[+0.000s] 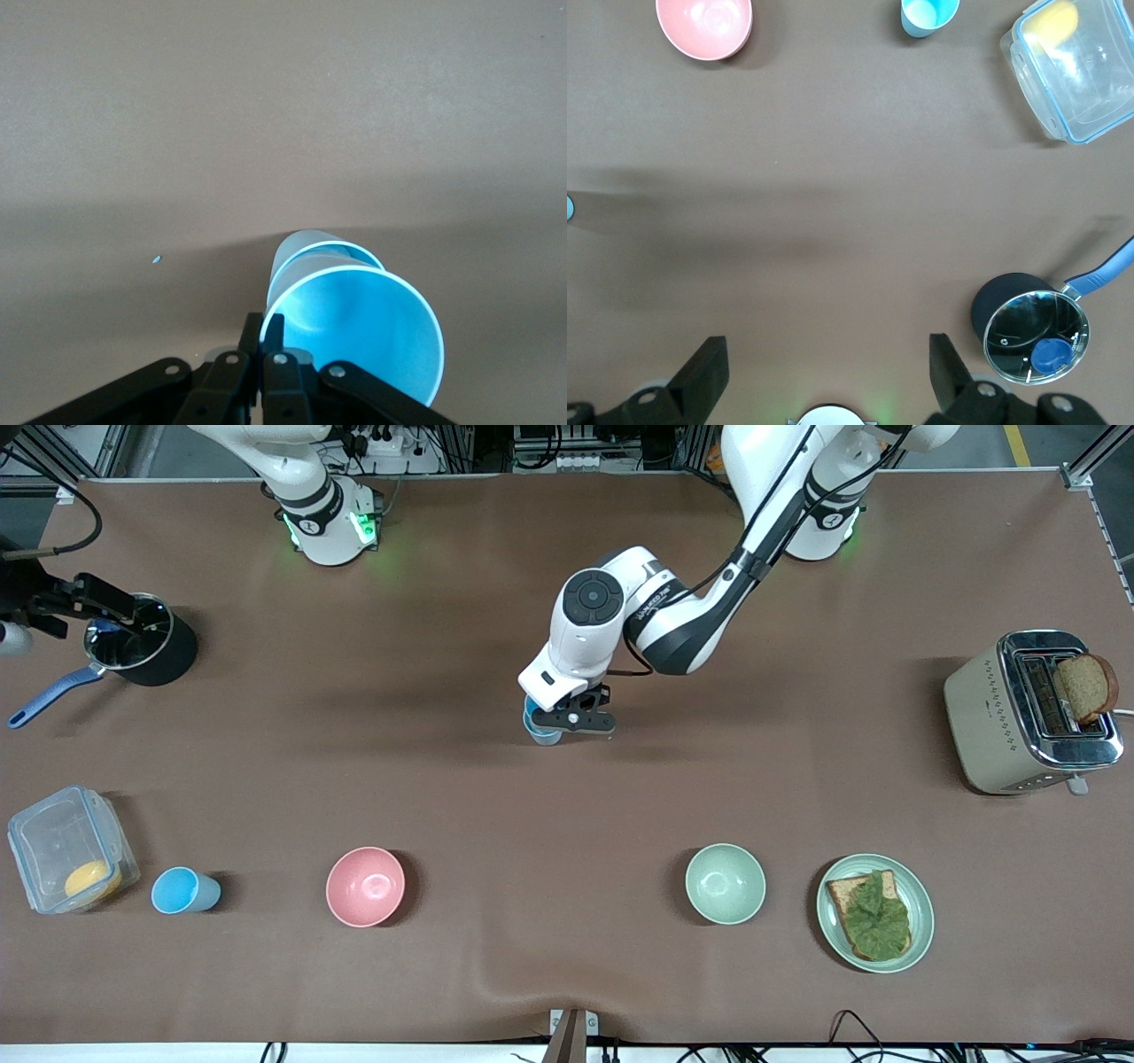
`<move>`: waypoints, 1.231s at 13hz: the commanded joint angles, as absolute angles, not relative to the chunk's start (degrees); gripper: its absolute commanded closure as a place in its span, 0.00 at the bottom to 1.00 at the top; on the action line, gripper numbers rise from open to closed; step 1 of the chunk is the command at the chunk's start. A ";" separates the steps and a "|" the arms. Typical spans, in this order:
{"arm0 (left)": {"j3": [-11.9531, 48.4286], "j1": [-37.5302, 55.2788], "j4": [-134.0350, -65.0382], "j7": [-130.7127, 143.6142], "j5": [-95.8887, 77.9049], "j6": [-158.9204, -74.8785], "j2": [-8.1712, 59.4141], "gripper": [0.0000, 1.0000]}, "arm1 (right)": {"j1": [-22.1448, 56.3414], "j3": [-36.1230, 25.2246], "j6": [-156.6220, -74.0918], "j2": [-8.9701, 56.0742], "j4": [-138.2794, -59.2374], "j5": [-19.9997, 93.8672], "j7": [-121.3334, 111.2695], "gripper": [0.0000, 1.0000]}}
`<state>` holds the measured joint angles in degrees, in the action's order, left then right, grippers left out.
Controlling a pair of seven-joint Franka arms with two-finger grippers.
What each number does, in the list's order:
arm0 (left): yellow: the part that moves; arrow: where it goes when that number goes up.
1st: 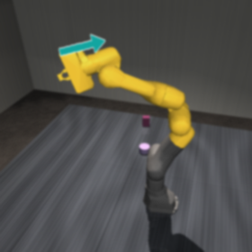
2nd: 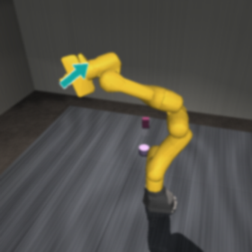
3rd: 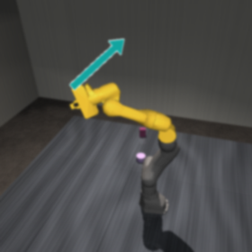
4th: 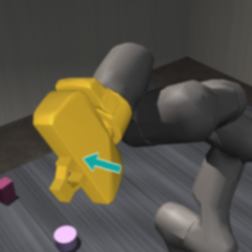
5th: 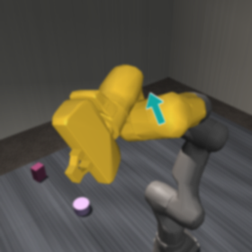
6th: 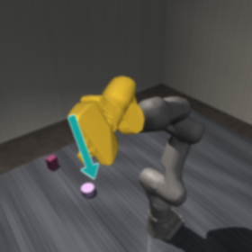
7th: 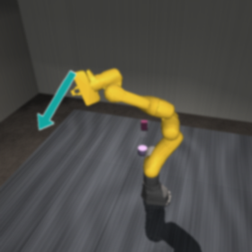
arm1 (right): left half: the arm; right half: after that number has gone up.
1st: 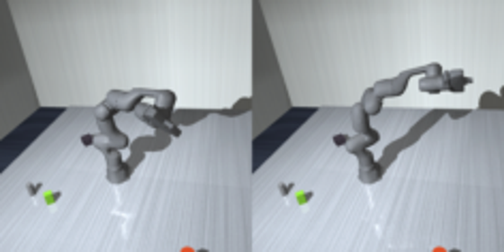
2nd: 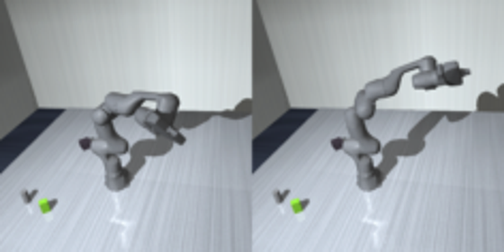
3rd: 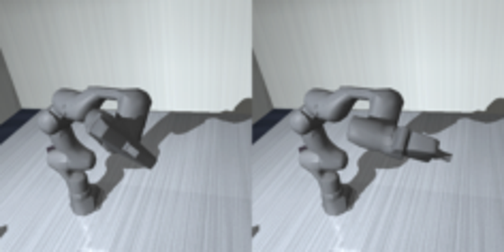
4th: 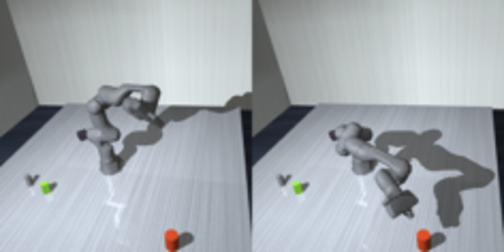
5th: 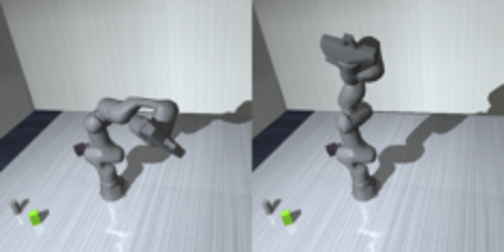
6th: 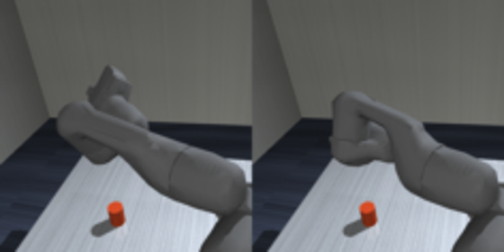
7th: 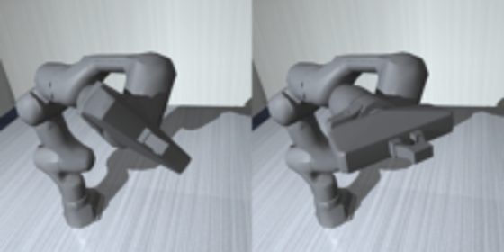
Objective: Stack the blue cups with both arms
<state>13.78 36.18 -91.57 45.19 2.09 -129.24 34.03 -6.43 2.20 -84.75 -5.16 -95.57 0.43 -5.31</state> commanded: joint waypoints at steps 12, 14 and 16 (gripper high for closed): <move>11.95 29.89 -90.35 46.58 5.27 -124.99 22.69 0.00 | -7.56 2.73 -85.34 -5.45 -95.98 1.58 -6.68 0.00; 11.95 27.44 -90.35 46.58 5.27 -121.48 19.97 0.00 | -7.38 2.72 -85.43 -5.45 -95.98 1.58 -6.42 0.00; 11.87 25.14 -90.35 46.58 5.27 -118.66 17.68 0.00 | -7.65 2.64 -85.34 -5.71 -95.80 1.58 -6.50 0.00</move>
